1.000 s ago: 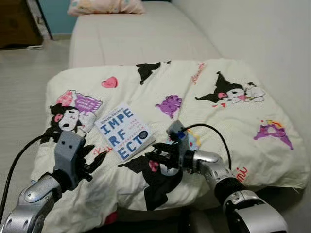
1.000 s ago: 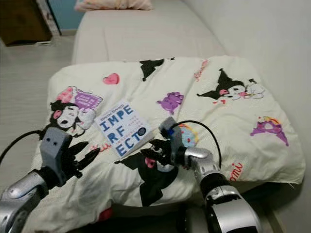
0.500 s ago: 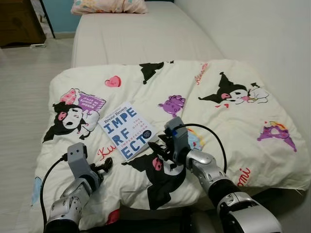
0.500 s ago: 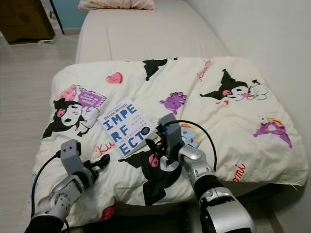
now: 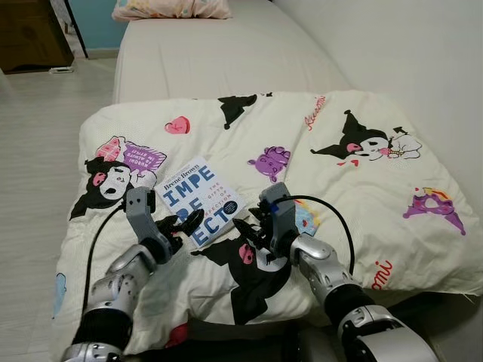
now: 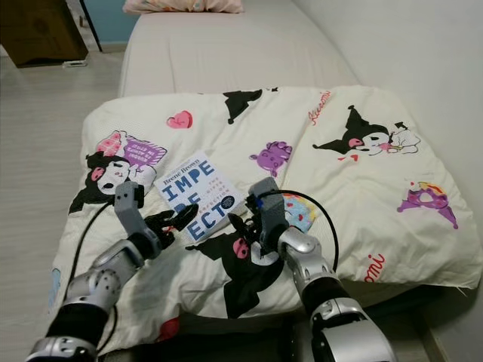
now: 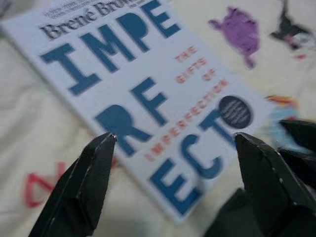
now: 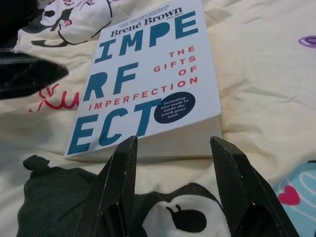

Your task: Clean up the room

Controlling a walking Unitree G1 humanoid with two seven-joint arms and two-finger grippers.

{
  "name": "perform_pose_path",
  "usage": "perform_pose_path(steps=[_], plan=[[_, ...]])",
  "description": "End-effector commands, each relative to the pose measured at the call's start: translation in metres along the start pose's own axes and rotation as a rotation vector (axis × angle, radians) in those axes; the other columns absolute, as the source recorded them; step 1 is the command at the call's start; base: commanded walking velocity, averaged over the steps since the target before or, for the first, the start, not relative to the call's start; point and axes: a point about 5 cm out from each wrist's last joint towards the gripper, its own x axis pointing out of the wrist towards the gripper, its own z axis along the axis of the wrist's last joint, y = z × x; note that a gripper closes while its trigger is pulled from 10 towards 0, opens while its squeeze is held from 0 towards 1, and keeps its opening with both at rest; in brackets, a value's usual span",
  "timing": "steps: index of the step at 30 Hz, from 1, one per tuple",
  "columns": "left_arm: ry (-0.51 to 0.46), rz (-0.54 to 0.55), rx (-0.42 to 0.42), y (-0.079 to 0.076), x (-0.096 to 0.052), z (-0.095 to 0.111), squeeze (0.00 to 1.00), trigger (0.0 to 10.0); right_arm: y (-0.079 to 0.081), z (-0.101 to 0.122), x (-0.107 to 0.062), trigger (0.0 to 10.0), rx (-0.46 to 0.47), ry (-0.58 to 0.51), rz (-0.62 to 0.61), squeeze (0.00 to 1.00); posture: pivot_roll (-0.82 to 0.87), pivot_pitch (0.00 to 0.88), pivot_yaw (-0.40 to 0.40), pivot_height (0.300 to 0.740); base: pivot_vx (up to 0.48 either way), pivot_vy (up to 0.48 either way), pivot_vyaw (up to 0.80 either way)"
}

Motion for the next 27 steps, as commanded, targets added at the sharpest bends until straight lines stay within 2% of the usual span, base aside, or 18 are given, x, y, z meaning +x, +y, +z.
perform_pose_path(steps=[1,2,3,5,6,7,8,9,11,12,14,18,23,26,27], plan=[[0.067,0.080,0.015,0.012,-0.008,-0.018,1.00,10.0,0.005,-0.010,-0.002,10.0,0.006,0.020,0.010,0.00,0.03,0.489,0.013,0.568,0.000,0.000,0.00],[0.067,0.080,0.015,0.012,-0.008,-0.018,1.00,10.0,0.005,-0.010,-0.002,10.0,0.006,0.020,0.010,0.00,0.03,0.489,0.013,0.568,0.000,0.000,0.00],[0.081,0.133,-0.006,0.019,-0.010,-0.025,1.00,10.0,0.004,-0.010,-0.002,10.0,0.003,0.020,0.009,0.00,0.03,0.488,0.013,0.568,0.000,0.000,0.00],[0.081,0.133,-0.006,0.019,-0.010,-0.025,1.00,10.0,0.004,-0.010,-0.002,10.0,0.003,0.020,0.009,0.00,0.03,0.488,0.013,0.568,0.000,0.000,0.00],[0.076,0.168,-0.063,0.025,-0.012,-0.030,1.00,10.0,0.005,-0.009,-0.002,10.0,0.002,0.020,0.010,0.00,0.02,0.487,0.011,0.568,0.000,0.000,0.00],[0.076,0.168,-0.063,0.025,-0.012,-0.030,1.00,10.0,0.005,-0.009,-0.002,10.0,0.002,0.020,0.010,0.00,0.02,0.487,0.011,0.568,0.000,0.000,0.00],[0.075,0.202,-0.130,0.029,-0.012,-0.036,1.00,10.0,0.006,-0.009,-0.002,10.0,-0.005,0.016,0.014,0.00,0.01,0.486,0.010,0.568,0.000,0.000,0.00],[0.075,0.202,-0.130,0.029,-0.012,-0.036,1.00,10.0,0.006,-0.009,-0.002,10.0,-0.005,0.016,0.014,0.00,0.01,0.486,0.010,0.568,0.000,0.000,0.00],[0.059,0.230,-0.271,0.030,-0.010,-0.044,1.00,10.0,0.009,-0.008,-0.002,10.0,-0.034,0.004,0.030,0.00,0.00,0.488,0.010,0.568,0.000,0.000,0.00],[0.059,0.230,-0.271,0.030,-0.010,-0.044,1.00,10.0,0.009,-0.008,-0.002,10.0,-0.034,0.004,0.030,0.00,0.00,0.488,0.010,0.568,0.000,0.000,0.00],[0.045,0.230,-0.348,0.027,-0.007,-0.046,1.00,10.0,0.011,-0.008,-0.003,10.0,-0.052,-0.008,0.045,0.00,0.00,0.488,0.011,0.568,0.000,0.000,0.00],[0.033,0.194,-0.395,0.021,-0.001,-0.046,1.00,10.0,0.013,-0.010,-0.005,10.0,-0.063,-0.011,0.060,0.00,-0.01,0.493,0.017,0.568,0.000,0.000,0.00],[0.033,0.162,-0.411,0.015,0.003,-0.045,1.00,10.0,0.013,-0.012,-0.006,10.0,-0.063,-0.011,0.062,0.00,-0.01,0.496,0.021,0.568,0.000,0.000,0.00],[0.059,0.117,-0.402,0.008,0.008,-0.047,1.00,10.0,0.013,-0.014,-0.007,10.0,-0.061,-0.007,0.060,0.00,0.00,0.500,0.027,0.568,0.000,0.000,0.00],[0.075,0.071,-0.403,0.002,0.011,-0.048,1.00,10.0,0.012,-0.015,-0.008,10.0,-0.061,-0.004,0.059,0.00,0.00,0.500,0.027,0.568,0.000,0.000,0.00]])
